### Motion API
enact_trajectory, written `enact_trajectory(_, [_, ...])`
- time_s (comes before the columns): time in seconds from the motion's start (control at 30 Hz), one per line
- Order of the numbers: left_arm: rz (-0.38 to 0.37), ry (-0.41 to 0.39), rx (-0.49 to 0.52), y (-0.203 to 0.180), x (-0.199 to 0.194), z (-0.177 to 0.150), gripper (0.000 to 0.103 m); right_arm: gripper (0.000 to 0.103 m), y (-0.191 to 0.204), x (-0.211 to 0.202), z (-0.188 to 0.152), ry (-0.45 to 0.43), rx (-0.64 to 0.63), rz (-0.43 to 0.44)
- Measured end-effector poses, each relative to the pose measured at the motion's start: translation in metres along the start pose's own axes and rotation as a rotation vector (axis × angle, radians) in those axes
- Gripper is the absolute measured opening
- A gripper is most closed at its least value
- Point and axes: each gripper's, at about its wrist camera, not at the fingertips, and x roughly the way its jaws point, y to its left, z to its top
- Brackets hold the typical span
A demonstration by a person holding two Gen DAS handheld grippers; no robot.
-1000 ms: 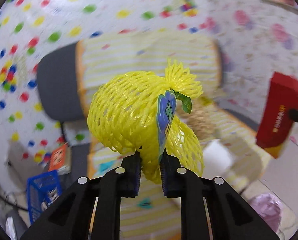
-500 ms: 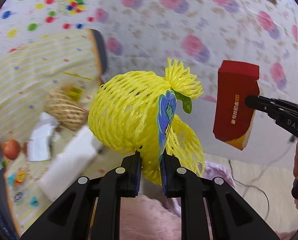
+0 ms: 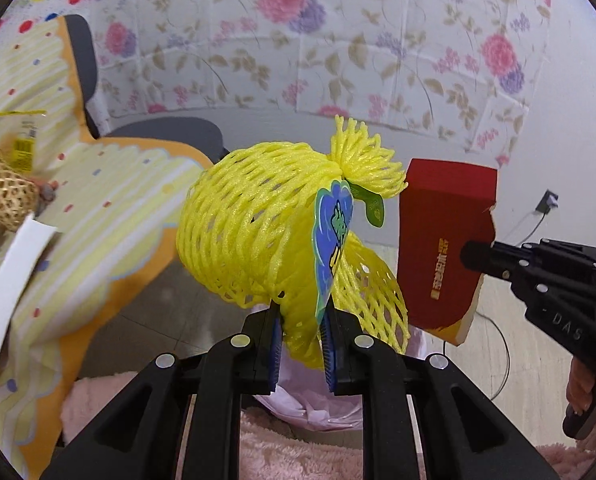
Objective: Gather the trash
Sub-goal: 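Open both tools over the bin to drop the net bag and box, then grasp the clear snack wrapper with the left tool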
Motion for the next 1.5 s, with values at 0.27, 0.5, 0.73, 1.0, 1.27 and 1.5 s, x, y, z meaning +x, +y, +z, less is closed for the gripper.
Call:
enact_trajectory(0.27, [-0.032,0.113,-0.019,0.001,0.036,-0.001,0.034,0.002,-0.014,0.030,-0.011,0.093,0.046,0.004])
enact_trajectory(0.5, [-0.045,0.177,-0.021,0.000,0.060,-0.002,0.055,0.009,-0.026,0.040,-0.008,0.100,0.085,-0.003])
enact_trajectory(0.73, [0.057,0.079,-0.064,0.022,0.016,0.004,0.055,0.009,-0.030,0.022,0.014,0.034,0.074,-0.001])
enact_trajectory(1.0, [0.205,0.000,-0.198,0.068,-0.037,0.006,0.057,0.009,0.016,0.026,0.047,0.036,-0.006,0.127])
enact_trajectory(1.27, [0.389,-0.036,-0.347,0.130,-0.084,-0.017,0.062,0.023,0.099,0.039,0.086,0.009,-0.184,0.289])
enact_trajectory(1.5, [0.527,-0.053,-0.474,0.181,-0.122,-0.040,0.069,0.039,0.170,0.052,0.115,-0.002,-0.327,0.399])
